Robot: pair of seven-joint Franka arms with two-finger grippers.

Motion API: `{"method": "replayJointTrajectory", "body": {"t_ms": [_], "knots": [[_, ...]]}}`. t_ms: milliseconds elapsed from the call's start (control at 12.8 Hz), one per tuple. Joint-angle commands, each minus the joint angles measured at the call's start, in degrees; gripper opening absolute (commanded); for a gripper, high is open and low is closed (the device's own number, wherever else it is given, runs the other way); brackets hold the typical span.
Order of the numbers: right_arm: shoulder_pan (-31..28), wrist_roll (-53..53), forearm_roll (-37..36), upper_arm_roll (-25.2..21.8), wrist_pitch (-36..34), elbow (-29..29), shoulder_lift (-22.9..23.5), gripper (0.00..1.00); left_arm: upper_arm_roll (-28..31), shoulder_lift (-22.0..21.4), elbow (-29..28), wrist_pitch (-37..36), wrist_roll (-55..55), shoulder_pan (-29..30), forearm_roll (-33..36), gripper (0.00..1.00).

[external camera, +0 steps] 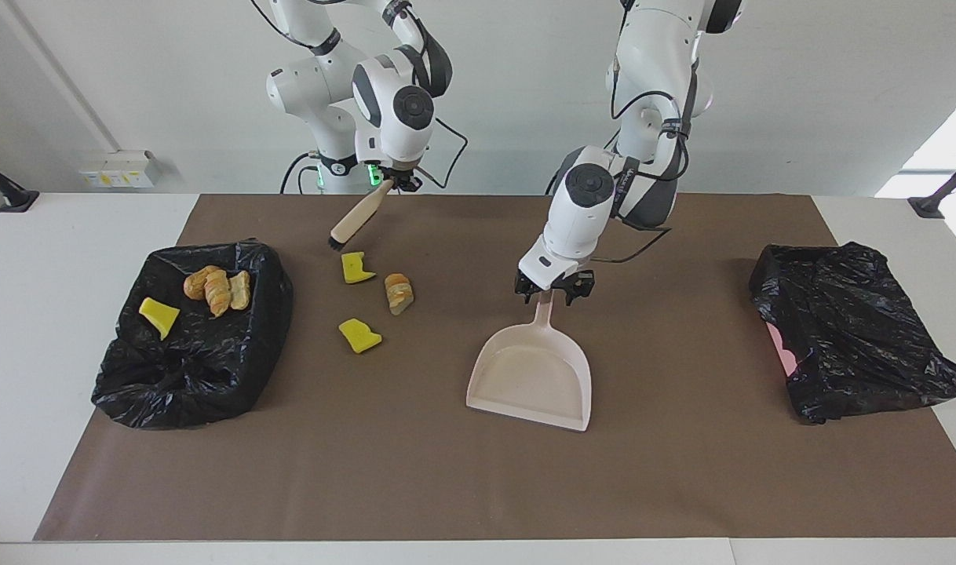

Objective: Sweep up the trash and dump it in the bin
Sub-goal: 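Sweep the sponges and bread chunk into the dustpan with the right gripper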

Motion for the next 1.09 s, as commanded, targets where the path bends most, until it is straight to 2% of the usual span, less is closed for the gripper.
{"method": "replayJointTrajectory", "body": {"t_ms": [0,78,156,234,312,390,545,701,935,1013], "knots": [[-4.73,-6.18,-0.06,0.60,4.69,-6.13,-4.96,0.00,-0.21,-1.89,-3.08,1.64,1.29,0.37,-0.12,0.17],[-5.87,-8.21,0.38,0.60,5.14,-6.23,-4.87,0.00,-0.12,-1.89,-2.91,1.37,3.47,0.37,-0.03,0.00],[-6.49,-11.27,0.64,0.69,5.40,-6.14,-4.52,0.00,0.05,-1.63,-2.39,1.11,7.15,0.45,0.15,0.00],[-6.58,-14.26,1.95,0.60,7.15,-6.14,-4.17,0.00,0.05,-1.46,-1.77,0.93,9.62,0.54,3.11,0.00],[-6.76,-16.29,3.61,0.60,9.17,-5.97,-3.39,0.00,0.05,-1.45,-1.33,0.76,12.78,0.63,11.23,0.00],[-7.45,-18.31,4.41,0.60,10.32,-5.27,-1.99,0.00,0.05,-1.80,-1.24,0.76,16.99,0.80,16.27,0.00],[-8.60,-21.75,5.73,0.60,11.29,-3.08,0.21,0.00,0.05,-2.94,-1.15,0.58,23.68,3.69,16.41,0.00],[-7.64,-21.50,7.23,0.69,12.70,0.52,5.56,0.00,-0.21,-4.61,-1.24,-1.78,35.25,5.54,16.06,0.00],[-4.93,-24.64,8.72,0.87,12.61,6.58,10.66,0.00,0.05,-7.42,-1.68,-11.78,55.11,7.56,7.56,0.00],[-4.56,-24.75,11.25,1.21,13.40,8.86,13.47,0.00,0.05,-7.69,-1.51,-13.81,59.61,8.44,7.53,0.00]]}}
